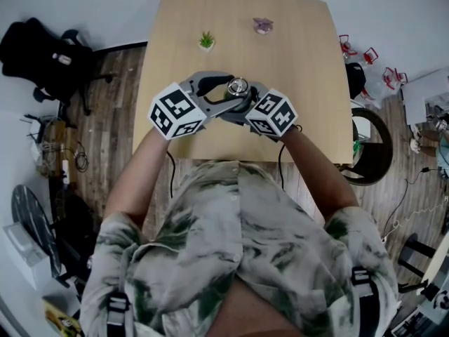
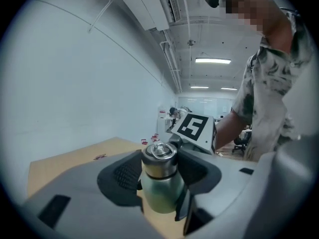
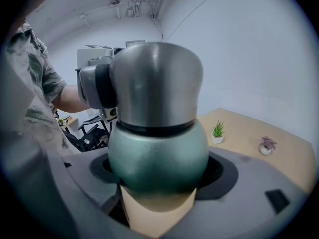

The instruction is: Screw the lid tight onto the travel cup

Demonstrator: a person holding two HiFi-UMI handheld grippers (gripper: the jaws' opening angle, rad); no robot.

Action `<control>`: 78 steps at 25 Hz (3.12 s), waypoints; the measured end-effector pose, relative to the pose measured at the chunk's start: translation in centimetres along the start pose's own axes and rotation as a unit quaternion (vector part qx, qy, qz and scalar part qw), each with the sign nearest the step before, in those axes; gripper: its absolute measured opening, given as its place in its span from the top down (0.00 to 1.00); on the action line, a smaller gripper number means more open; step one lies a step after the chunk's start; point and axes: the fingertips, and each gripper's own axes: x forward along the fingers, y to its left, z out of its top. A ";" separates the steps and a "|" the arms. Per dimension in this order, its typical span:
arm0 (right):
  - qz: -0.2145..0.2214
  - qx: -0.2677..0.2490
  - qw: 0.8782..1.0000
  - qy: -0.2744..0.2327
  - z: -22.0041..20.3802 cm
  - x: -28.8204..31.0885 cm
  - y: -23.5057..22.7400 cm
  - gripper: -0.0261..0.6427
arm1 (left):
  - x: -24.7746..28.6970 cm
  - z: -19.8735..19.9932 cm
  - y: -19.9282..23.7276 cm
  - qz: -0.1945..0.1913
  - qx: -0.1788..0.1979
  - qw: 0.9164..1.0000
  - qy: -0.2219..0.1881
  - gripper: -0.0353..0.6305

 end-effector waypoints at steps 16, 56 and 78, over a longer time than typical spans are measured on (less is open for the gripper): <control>-0.029 0.029 0.999 -0.006 0.0 0.0 -0.5 0.35 | 0.7 0.1 0.4 0.124 -0.059 0.990 -0.015 0.57; -0.013 0.022 1.000 -0.016 -0.3 0.1 0.0 0.35 | 0.9 0.0 -0.4 0.096 -0.053 0.994 -0.019 0.57; 0.026 -0.011 1.000 -0.010 -0.4 0.5 0.9 0.35 | 0.4 -0.4 -0.5 -0.002 -0.022 0.999 -0.024 0.58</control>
